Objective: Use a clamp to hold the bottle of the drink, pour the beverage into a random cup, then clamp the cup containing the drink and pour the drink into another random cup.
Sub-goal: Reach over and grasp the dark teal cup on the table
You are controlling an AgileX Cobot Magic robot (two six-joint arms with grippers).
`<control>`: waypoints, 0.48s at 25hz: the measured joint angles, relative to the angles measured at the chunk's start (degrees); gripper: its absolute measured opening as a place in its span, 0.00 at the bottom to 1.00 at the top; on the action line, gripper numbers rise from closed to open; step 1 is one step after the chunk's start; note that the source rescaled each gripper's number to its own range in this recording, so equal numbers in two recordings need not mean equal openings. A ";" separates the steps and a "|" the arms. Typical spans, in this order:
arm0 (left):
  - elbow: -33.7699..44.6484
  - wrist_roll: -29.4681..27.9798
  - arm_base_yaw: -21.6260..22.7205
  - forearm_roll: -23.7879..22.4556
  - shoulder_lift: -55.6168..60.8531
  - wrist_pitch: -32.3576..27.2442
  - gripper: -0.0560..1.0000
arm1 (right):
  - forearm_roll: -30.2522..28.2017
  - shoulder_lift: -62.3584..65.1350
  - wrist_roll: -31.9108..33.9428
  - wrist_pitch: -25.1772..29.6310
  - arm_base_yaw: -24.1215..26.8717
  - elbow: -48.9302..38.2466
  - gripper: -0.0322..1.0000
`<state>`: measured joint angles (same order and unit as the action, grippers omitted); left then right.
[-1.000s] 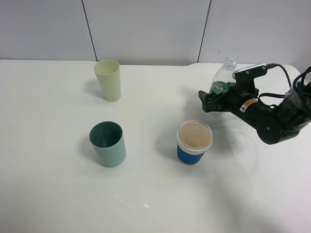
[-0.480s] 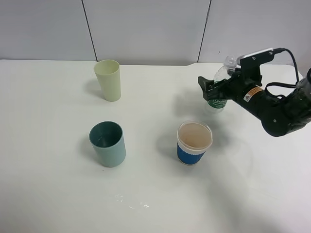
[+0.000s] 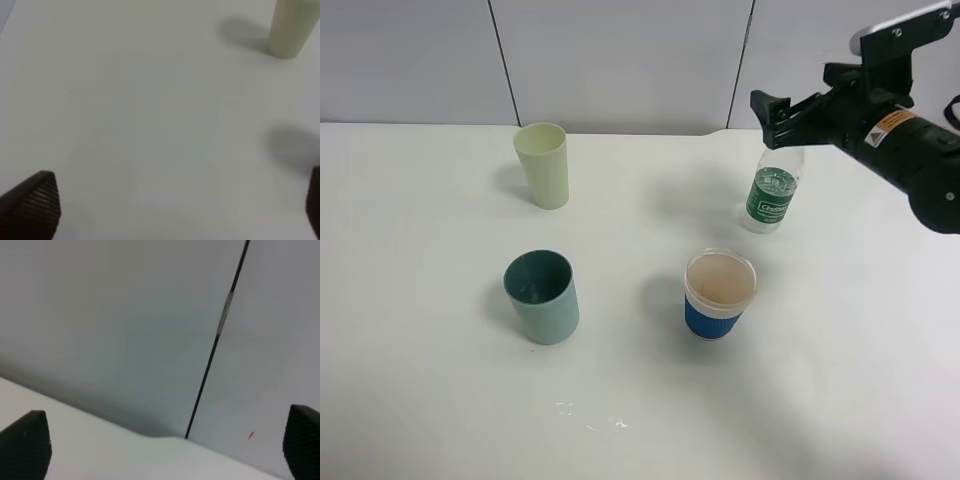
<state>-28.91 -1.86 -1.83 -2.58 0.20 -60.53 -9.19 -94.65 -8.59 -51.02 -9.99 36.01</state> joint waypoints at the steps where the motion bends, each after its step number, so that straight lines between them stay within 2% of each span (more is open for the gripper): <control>1: 0.00 0.00 0.00 0.00 0.00 0.00 1.00 | 0.00 1.98 -0.09 1.79 0.00 0.00 0.96; 6: 0.00 0.00 0.00 0.00 0.00 0.00 1.00 | 0.06 12.98 -0.54 14.40 1.66 0.00 1.00; 12: 0.00 0.00 0.00 0.00 0.00 0.00 1.00 | 0.06 27.47 -0.38 30.57 7.03 0.00 1.00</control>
<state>-28.91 -1.86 -1.83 -2.58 0.20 -60.53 -9.12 -67.18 -8.97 -20.44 -2.96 36.01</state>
